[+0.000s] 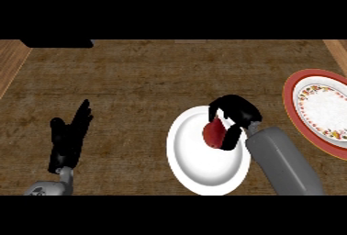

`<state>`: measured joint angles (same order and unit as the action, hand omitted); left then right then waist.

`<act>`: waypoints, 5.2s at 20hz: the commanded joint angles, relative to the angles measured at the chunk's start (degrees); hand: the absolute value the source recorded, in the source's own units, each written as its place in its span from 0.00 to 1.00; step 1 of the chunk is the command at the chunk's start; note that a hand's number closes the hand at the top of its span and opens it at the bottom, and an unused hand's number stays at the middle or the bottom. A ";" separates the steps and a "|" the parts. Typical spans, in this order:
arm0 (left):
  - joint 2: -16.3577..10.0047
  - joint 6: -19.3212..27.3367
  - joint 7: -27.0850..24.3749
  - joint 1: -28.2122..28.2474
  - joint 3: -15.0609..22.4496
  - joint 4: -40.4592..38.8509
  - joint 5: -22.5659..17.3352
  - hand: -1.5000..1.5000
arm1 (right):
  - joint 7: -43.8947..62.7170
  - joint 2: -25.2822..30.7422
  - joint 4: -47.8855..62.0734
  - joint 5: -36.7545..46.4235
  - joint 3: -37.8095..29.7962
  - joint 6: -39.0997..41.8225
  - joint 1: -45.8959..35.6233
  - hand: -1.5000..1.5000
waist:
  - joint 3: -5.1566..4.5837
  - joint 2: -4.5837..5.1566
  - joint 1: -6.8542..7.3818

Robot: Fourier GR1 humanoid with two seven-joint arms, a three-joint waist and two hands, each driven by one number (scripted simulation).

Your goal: Pick the pear from the plate and place it in the plate

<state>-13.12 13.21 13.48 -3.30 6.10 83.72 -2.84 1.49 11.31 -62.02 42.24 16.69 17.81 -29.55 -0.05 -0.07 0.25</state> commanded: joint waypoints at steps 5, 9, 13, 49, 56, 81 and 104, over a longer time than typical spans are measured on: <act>1.41 -0.48 -2.59 1.75 0.18 -0.42 0.51 0.50 | 6.98 4.28 -1.85 3.17 -9.05 -9.68 -1.13 1.00 | 0.04 0.02 -0.35; 1.59 0.15 -1.17 1.73 0.62 0.91 0.92 0.50 | 18.24 5.33 2.86 7.90 -14.82 -20.37 -0.67 1.00 | 0.08 0.12 -0.16; 1.26 -0.55 -2.19 2.89 0.02 0.42 0.94 0.50 | 21.23 6.81 1.94 10.99 -16.42 -24.40 -5.00 1.00 | 0.05 0.07 0.33; 4.75 -2.33 -1.74 1.46 -0.70 -0.19 5.20 0.50 | 8.99 23.32 25.89 2.39 -39.05 -24.94 -5.24 1.00 | 0.13 0.43 0.65; 5.30 -0.83 1.74 2.65 -0.08 4.42 6.55 0.50 | 0.75 27.00 35.54 1.08 -39.04 -16.70 -5.73 0.00 | 0.15 0.34 0.79; 6.66 -2.63 -4.11 1.68 -3.62 -2.83 6.42 0.50 | -27.75 24.41 31.44 -31.60 -57.28 -8.65 0.36 0.00 | 0.06 0.13 0.00; 6.66 -4.58 2.32 2.48 -4.88 4.46 8.41 0.50 | -32.19 27.78 41.91 -32.57 -49.93 -22.28 2.15 0.00 | 0.11 0.22 0.31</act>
<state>-6.69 8.15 14.91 -1.30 1.37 87.30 4.76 -30.42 38.63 -21.03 9.64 -34.28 -2.24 -27.83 0.06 0.15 0.56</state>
